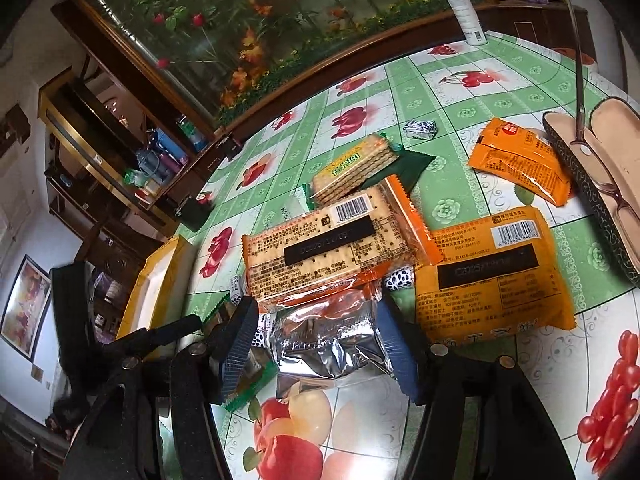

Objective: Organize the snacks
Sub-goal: 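Grasp the green-ended cracker pack with the left tool while the right tool grasps another silver bag, then lift and straighten the cracker pack in the left tool while the right tool holds the silver bag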

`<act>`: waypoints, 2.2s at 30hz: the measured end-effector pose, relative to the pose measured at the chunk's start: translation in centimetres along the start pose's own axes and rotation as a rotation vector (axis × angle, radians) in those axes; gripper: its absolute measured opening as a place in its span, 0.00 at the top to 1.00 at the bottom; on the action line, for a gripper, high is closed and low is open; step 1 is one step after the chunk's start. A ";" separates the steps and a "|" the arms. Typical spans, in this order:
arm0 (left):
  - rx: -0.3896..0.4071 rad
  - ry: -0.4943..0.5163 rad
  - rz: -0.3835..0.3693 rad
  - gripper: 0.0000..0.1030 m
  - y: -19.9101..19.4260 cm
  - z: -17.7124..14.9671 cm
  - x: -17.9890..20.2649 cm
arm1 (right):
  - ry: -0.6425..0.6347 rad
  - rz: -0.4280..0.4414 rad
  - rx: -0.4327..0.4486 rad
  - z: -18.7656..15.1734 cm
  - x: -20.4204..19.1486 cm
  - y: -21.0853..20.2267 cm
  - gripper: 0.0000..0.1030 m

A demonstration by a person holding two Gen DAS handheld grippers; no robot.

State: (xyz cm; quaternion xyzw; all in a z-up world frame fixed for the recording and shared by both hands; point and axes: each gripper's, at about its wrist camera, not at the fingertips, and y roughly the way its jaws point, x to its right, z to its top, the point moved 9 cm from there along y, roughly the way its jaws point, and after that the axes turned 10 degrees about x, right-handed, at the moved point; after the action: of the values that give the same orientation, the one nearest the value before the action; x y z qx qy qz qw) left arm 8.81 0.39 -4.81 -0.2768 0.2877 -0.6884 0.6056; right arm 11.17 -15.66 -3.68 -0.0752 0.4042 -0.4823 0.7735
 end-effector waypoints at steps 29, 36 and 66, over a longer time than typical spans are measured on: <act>-0.040 0.068 0.044 0.18 0.5 -2.0 -0.9 | 0.013 0.173 -0.199 -5.8 -2.8 -0.7 0.20; -0.032 0.017 -0.008 0.18 -2.9 -3.9 -1.1 | -0.053 0.194 -0.201 -6.3 -3.0 -2.8 0.20; -0.058 0.014 -0.098 0.14 -4.8 -6.8 2.1 | -0.033 0.017 -0.129 -4.6 1.5 -3.6 0.16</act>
State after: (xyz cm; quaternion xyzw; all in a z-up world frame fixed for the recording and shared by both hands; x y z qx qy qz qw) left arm 0.39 -0.78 -5.81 -0.3034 0.2978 -0.7103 0.5609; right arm 5.81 -17.47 -5.78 -0.1297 0.4222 -0.4473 0.7777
